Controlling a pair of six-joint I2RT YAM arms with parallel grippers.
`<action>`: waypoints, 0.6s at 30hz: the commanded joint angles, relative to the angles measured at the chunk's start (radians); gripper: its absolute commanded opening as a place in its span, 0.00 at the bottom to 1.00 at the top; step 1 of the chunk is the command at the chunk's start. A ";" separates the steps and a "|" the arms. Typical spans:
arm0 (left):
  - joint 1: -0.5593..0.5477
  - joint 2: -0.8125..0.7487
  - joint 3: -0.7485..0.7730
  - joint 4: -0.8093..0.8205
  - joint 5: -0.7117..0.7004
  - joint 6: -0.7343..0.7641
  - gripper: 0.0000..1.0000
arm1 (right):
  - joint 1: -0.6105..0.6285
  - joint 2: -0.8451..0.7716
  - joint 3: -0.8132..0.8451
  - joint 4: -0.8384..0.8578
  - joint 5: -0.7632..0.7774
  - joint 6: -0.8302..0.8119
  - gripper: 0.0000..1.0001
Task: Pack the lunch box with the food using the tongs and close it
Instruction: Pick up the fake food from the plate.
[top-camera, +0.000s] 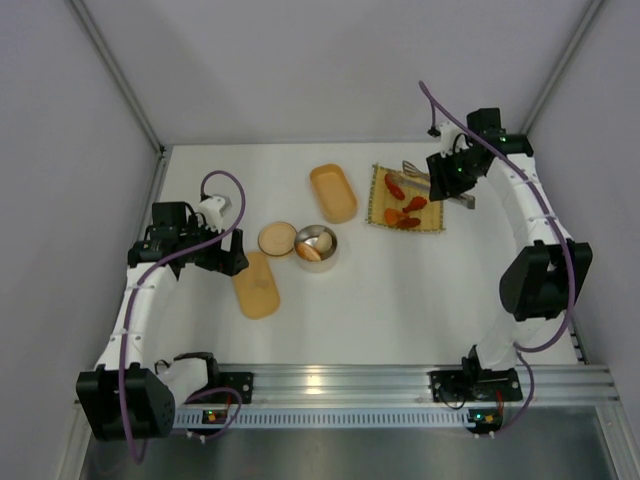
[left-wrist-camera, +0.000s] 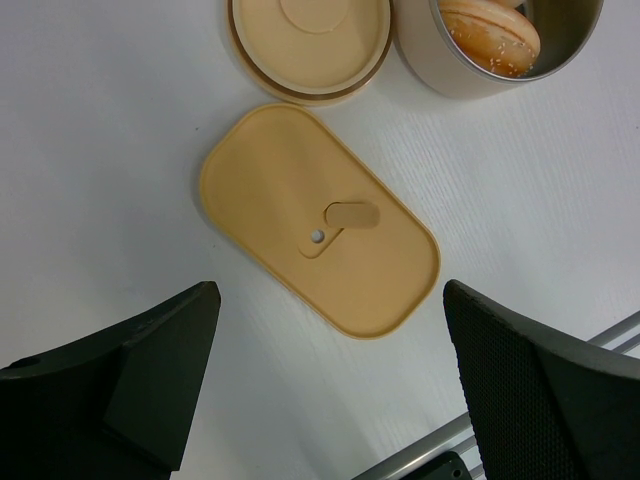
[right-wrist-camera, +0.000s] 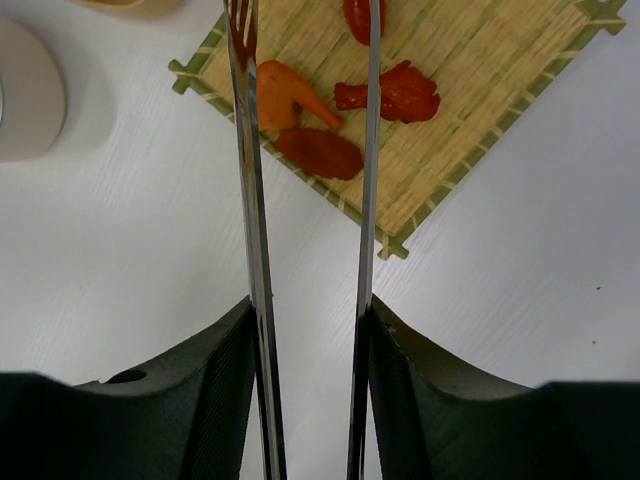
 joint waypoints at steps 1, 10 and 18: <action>-0.001 0.006 0.033 0.021 0.018 0.009 0.98 | 0.011 0.074 0.083 0.093 0.086 0.028 0.43; -0.001 0.001 0.012 0.030 -0.005 0.022 0.98 | 0.011 0.234 0.187 0.124 0.109 0.079 0.49; -0.001 0.012 -0.007 0.039 -0.014 0.023 0.98 | 0.025 0.272 0.160 0.147 0.083 0.079 0.49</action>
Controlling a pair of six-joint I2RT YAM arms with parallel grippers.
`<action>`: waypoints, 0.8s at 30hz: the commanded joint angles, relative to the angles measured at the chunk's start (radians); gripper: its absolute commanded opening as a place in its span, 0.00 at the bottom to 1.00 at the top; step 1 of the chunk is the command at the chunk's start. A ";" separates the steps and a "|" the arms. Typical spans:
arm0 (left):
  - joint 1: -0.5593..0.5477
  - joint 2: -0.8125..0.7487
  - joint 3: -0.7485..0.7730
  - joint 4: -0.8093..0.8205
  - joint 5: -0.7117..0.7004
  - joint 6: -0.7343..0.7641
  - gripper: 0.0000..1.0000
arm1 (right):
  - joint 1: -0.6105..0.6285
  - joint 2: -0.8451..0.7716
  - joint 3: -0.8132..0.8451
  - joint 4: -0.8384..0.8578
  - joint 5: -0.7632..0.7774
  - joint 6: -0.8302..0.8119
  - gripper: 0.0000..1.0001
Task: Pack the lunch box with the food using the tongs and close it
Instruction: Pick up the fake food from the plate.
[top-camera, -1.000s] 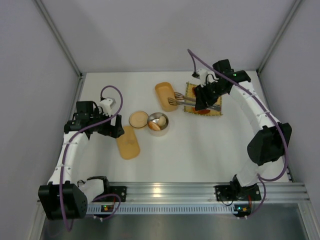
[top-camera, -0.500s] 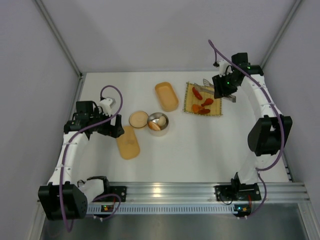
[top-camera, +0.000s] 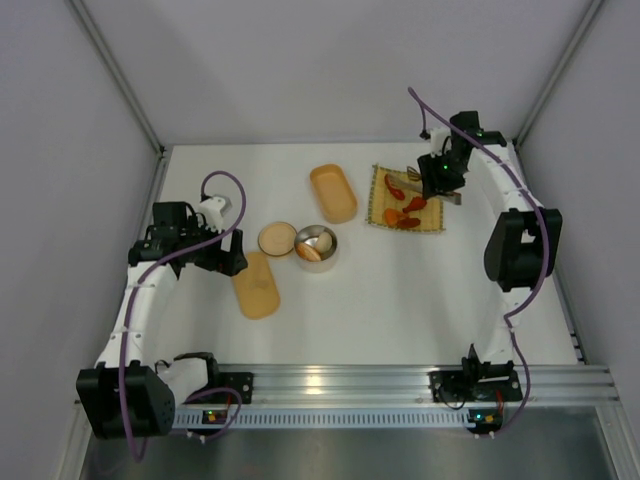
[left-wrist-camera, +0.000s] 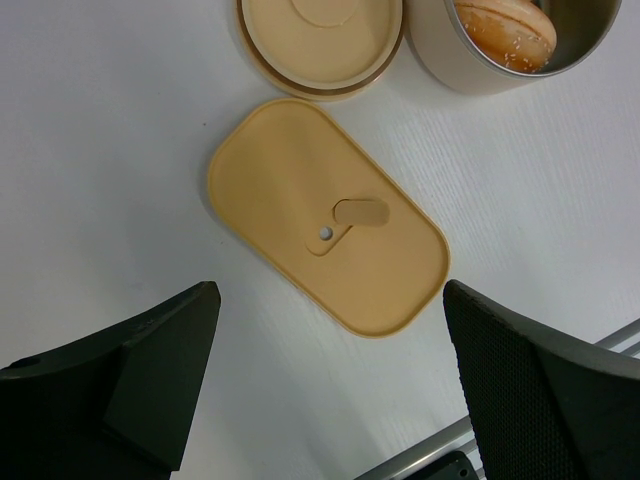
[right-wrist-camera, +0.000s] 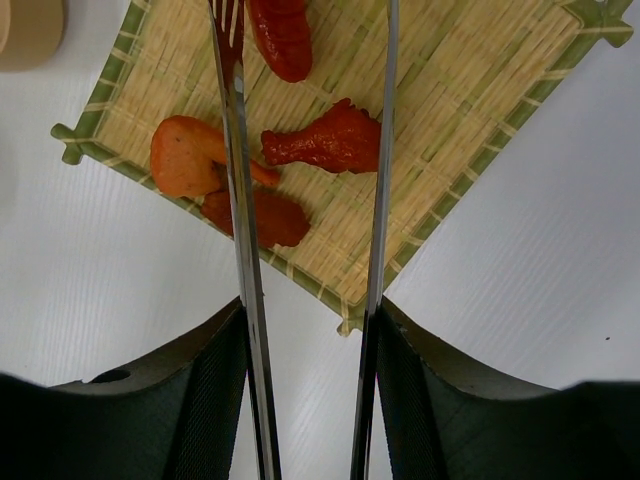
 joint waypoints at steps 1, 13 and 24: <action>-0.001 0.004 -0.006 0.040 0.000 0.015 0.98 | 0.020 -0.010 0.025 0.065 -0.016 0.016 0.48; -0.001 0.001 -0.017 0.040 -0.012 0.020 0.98 | 0.064 0.011 -0.010 0.074 0.018 0.014 0.46; -0.001 -0.004 -0.021 0.043 -0.009 0.020 0.98 | 0.067 0.004 -0.072 0.085 0.059 0.013 0.39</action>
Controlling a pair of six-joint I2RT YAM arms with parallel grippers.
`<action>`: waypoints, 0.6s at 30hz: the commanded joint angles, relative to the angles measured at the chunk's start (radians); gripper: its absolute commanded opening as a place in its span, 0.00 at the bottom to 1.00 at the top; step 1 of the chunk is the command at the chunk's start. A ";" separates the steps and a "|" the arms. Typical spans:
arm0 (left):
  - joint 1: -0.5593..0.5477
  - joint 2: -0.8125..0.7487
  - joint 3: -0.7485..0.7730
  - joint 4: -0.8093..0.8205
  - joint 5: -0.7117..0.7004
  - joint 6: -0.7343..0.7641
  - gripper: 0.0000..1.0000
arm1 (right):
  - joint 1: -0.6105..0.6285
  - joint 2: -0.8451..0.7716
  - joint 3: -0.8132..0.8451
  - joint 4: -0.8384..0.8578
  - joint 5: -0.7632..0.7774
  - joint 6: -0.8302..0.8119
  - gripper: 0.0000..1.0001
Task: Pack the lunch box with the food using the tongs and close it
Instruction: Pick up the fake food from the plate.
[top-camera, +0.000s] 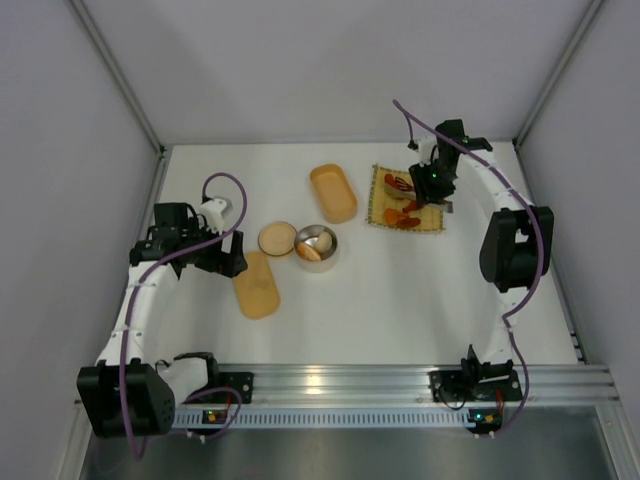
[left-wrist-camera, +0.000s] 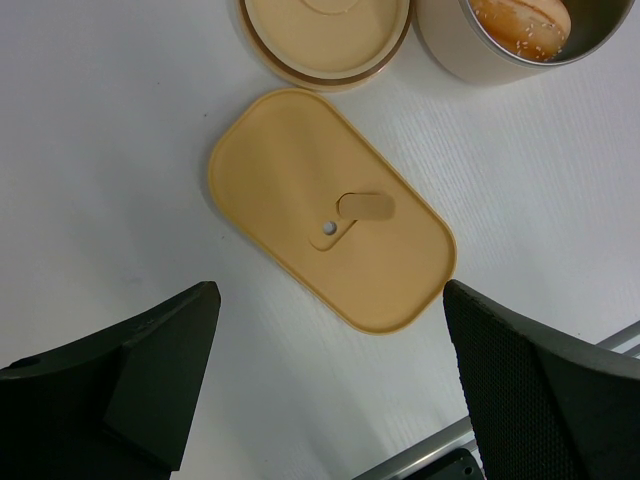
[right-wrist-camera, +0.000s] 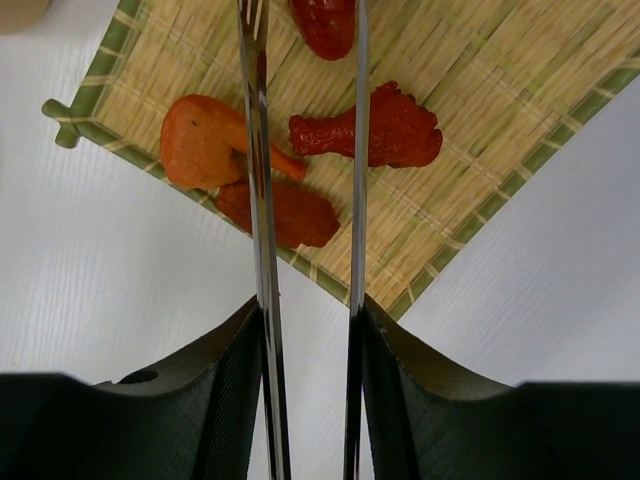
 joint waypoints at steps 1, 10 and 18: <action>-0.001 -0.010 -0.007 0.041 0.003 0.010 0.98 | 0.012 0.000 -0.011 0.060 0.021 0.006 0.38; -0.001 -0.012 -0.001 0.036 0.003 0.008 0.98 | 0.015 -0.055 0.022 0.012 -0.014 0.009 0.05; -0.001 -0.016 0.005 0.033 0.005 0.001 0.98 | 0.021 -0.179 0.090 -0.028 -0.180 0.089 0.00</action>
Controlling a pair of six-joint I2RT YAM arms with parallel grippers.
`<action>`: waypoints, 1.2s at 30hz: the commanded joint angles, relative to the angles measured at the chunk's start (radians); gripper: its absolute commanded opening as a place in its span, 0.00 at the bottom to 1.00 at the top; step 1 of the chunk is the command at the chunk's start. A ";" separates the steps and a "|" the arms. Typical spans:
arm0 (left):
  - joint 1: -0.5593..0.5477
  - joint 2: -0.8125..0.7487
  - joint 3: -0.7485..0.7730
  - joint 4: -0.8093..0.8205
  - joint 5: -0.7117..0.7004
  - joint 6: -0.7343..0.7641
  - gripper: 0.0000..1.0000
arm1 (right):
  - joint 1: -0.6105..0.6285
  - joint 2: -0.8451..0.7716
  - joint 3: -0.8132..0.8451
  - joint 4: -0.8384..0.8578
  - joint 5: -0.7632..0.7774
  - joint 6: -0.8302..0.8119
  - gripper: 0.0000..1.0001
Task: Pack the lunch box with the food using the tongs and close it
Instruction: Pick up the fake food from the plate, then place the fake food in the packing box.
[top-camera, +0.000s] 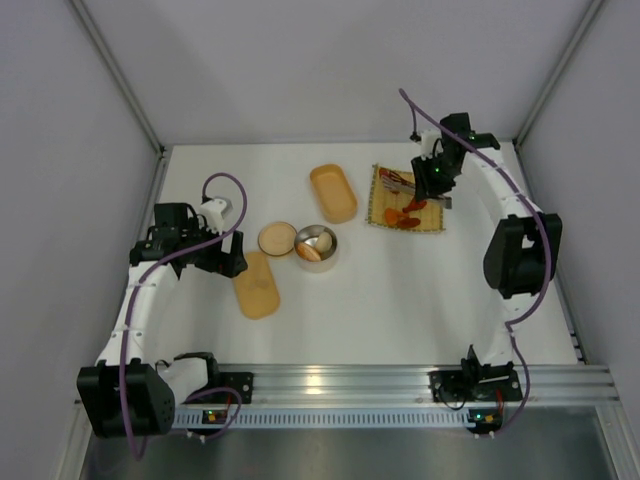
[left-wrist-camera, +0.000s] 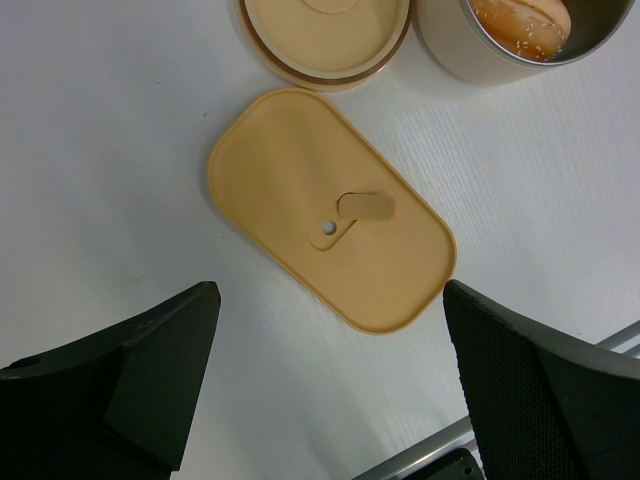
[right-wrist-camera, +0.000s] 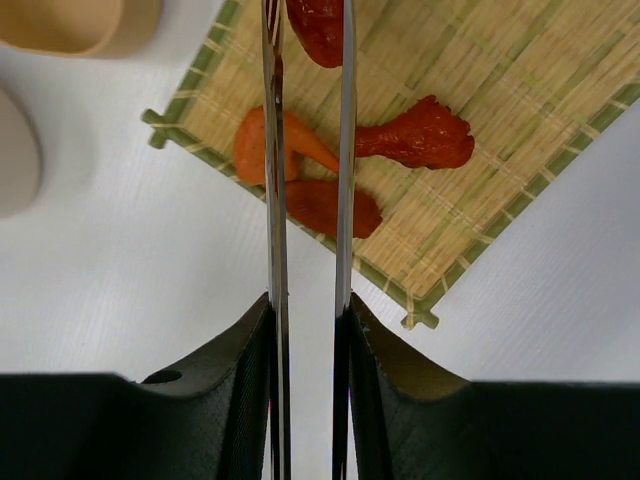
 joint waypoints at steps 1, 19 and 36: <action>-0.001 -0.015 0.007 0.033 0.004 -0.001 0.98 | 0.025 -0.145 0.076 0.018 -0.137 0.067 0.00; -0.001 -0.002 0.007 0.036 0.001 0.004 0.98 | 0.206 -0.008 0.175 0.057 -0.260 0.206 0.02; -0.001 0.010 -0.005 0.049 0.003 0.010 0.98 | 0.210 0.101 0.127 0.072 -0.300 0.222 0.11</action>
